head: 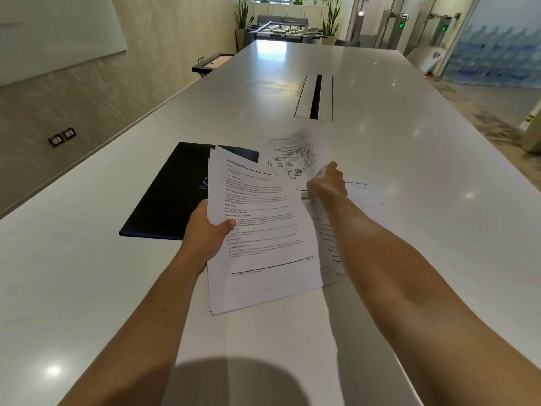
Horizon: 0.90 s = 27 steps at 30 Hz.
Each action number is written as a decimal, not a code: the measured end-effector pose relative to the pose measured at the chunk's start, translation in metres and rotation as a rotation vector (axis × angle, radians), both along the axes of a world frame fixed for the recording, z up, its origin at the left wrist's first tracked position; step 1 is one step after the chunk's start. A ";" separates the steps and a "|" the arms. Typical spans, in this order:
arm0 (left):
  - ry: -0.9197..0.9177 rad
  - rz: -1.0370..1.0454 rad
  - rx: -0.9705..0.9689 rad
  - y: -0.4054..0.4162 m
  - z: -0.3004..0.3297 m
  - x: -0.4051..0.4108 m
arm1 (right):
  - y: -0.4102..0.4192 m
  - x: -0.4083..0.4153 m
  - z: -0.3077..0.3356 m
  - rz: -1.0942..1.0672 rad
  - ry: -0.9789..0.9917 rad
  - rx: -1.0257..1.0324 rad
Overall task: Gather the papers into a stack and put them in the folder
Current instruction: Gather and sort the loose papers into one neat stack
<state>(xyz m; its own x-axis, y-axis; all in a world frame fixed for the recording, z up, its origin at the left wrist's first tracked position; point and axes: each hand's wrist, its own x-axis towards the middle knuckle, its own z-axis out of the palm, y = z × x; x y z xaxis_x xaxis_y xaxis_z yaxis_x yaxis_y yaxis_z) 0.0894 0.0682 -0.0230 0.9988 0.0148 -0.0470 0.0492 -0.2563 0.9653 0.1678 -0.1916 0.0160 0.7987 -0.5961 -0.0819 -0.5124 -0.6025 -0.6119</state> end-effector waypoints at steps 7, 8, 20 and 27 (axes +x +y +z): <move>-0.004 -0.032 -0.050 0.001 0.001 0.000 | -0.011 -0.007 0.012 0.122 0.027 0.204; -0.001 -0.031 -0.048 0.002 0.001 -0.001 | -0.012 -0.007 0.013 0.124 0.036 0.215; -0.004 -0.012 -0.011 0.001 -0.001 0.001 | 0.003 0.002 0.011 0.124 0.075 -0.159; -0.011 -0.021 -0.019 0.001 -0.001 0.001 | 0.007 0.001 0.010 0.096 0.031 -0.114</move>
<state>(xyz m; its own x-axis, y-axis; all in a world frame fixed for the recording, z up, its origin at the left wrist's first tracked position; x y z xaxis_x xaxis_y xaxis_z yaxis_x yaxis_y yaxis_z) 0.0904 0.0696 -0.0240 0.9993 -0.0066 -0.0364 0.0337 -0.2391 0.9704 0.1687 -0.1851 0.0259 0.8505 -0.5242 -0.0437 -0.4669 -0.7142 -0.5215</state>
